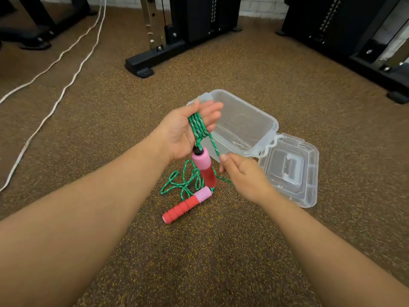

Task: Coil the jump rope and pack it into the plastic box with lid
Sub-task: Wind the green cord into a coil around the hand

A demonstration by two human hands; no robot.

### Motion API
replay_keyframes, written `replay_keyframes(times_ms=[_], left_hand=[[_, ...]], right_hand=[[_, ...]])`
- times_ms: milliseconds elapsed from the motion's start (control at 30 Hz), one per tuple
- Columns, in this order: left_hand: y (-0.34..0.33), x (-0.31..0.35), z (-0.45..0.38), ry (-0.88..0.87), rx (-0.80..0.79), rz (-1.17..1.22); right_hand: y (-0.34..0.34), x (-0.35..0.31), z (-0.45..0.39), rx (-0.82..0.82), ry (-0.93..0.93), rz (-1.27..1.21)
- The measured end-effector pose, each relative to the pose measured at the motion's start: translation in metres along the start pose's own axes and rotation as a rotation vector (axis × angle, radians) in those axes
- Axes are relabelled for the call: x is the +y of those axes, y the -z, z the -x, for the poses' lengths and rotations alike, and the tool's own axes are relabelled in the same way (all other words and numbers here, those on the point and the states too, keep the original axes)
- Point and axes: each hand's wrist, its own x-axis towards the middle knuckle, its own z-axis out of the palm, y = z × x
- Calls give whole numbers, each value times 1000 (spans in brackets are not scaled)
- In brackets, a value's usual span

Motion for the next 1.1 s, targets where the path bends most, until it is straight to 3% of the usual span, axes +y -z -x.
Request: replay_keyframes(times_ms=[100,267,467,633,900,1100], left_hand=[[1,-1,-3,2,98,-13],[-1,-6,2,68,132,-307],[-5,-12,11,113,-68,-642],[1,-11,14,264,-283,-771],[-6,-9,16,308,-390,-669],[-5,-7,12,204,-238,-358]], right_hand=[[4,-10,3,-60,103,151],[8,-40,1,-55,240,-12],[31,-62,-9,50,205,-389],[41,-47,-19,174,129,-299],[32,-23,-24,225,-24,-261],[8,-3,-21,201,-101,-328]])
